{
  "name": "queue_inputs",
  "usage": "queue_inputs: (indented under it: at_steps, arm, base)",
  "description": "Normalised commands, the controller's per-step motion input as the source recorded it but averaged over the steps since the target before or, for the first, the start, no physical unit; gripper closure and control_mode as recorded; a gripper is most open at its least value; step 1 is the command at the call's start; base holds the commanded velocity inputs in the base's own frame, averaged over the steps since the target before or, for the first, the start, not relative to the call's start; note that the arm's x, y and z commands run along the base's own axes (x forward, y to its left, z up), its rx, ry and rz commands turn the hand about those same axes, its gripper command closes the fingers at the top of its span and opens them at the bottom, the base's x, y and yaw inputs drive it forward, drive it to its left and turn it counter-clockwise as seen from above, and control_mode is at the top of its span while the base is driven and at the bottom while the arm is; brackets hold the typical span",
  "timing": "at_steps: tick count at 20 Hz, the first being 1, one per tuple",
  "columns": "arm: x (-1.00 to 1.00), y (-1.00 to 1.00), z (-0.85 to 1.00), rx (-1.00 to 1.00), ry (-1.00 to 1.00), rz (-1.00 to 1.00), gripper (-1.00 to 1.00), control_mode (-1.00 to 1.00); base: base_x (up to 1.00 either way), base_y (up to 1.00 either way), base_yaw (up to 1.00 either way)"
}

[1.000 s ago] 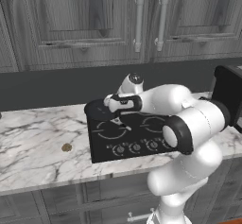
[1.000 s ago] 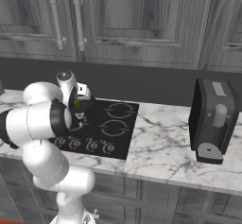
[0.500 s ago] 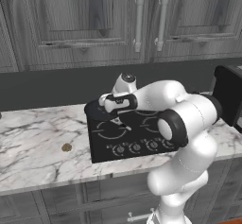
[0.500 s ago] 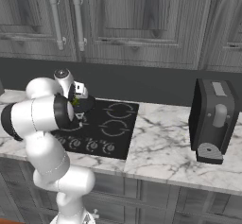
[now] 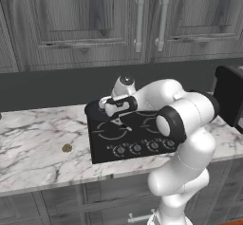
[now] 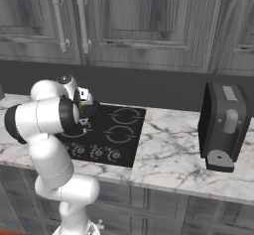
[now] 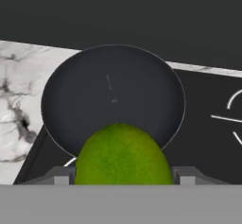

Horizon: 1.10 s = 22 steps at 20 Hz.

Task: Put the lime and garlic in the pan. Then turn on the rear left burner and set the heat to medium.

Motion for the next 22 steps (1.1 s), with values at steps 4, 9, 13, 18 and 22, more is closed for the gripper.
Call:
queue_inputs:
  at_steps: [4, 9, 13, 18, 22]
  arm:
    - [0.19, 0.00, 0.00, 0.00, 0.00, 0.01, 1.00, -1.00]
    - [0.29, 0.00, -0.02, 0.00, 0.00, 0.01, 1.00, -1.00]
    - [0.31, 0.00, -0.11, 0.00, 0.01, 0.01, 1.00, -1.00]
    - [0.20, 0.00, -0.09, 0.00, 0.01, 0.00, 1.00, -1.00]
    - [0.14, 0.00, -0.13, 0.00, 0.01, 0.00, 1.00, -1.00]
  base:
    - [0.00, 0.00, 0.00]
    - [0.00, 0.00, 0.00]
    - [0.00, 0.00, 0.00]
    - [0.00, 0.00, 0.00]
    - [0.00, 0.00, 0.00]
